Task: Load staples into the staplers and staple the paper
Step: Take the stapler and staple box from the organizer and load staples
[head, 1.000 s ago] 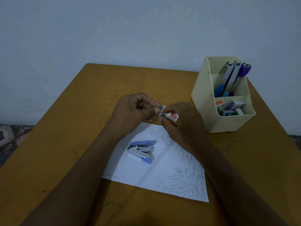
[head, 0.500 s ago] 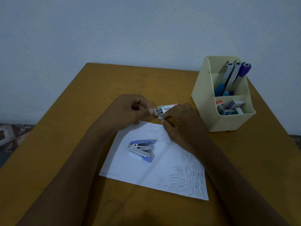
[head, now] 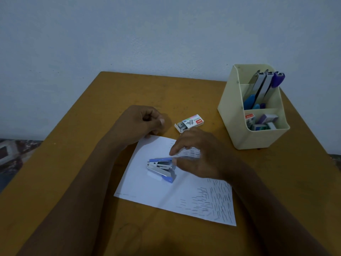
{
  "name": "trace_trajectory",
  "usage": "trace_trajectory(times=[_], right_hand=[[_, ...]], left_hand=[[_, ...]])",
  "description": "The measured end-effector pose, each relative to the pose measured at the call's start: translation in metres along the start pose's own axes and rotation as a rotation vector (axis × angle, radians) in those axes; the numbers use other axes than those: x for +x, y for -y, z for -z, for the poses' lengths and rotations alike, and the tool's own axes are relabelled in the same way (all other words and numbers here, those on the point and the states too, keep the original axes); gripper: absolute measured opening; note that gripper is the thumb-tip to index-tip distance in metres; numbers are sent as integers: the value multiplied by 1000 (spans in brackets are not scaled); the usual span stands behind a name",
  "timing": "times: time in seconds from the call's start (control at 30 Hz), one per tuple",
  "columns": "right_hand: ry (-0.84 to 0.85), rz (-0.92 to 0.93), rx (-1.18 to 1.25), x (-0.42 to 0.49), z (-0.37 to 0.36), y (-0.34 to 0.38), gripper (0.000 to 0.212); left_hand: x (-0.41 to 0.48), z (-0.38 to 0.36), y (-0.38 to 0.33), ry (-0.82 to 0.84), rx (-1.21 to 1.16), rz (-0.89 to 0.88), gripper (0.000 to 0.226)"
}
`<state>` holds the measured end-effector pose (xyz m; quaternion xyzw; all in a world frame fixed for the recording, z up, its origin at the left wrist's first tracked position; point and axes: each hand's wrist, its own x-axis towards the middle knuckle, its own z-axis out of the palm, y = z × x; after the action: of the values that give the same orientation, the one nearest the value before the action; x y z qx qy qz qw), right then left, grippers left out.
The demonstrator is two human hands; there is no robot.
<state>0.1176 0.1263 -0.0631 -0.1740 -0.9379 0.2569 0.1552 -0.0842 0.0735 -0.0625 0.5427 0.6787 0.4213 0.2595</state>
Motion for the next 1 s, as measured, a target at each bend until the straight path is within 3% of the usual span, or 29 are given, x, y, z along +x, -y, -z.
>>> trace_trajectory(times=[0.17,0.4,0.5,0.77,0.9,1.0], right_hand=[[77,-31,25,1,-5,3,23],[16,-24,50,1,-9,3,11],[-89,-44,35,1,-12,2,5],[-425,-453,298,6,-3,-5,19],[-477,-548,458,6,-2,-6,15],[-491,-573,496,6,-4,-6,15]], left_hand=[[0,1,-1,13,8,-14,8],[-2,-1,-4,52,-22,-34,7],[-3,-2,-5,63,-48,-34,8],[-10,-3,-18,150,-162,-144,18],[-11,-12,-22,161,-41,-224,33],[-13,-22,-24,60,-15,-275,26]])
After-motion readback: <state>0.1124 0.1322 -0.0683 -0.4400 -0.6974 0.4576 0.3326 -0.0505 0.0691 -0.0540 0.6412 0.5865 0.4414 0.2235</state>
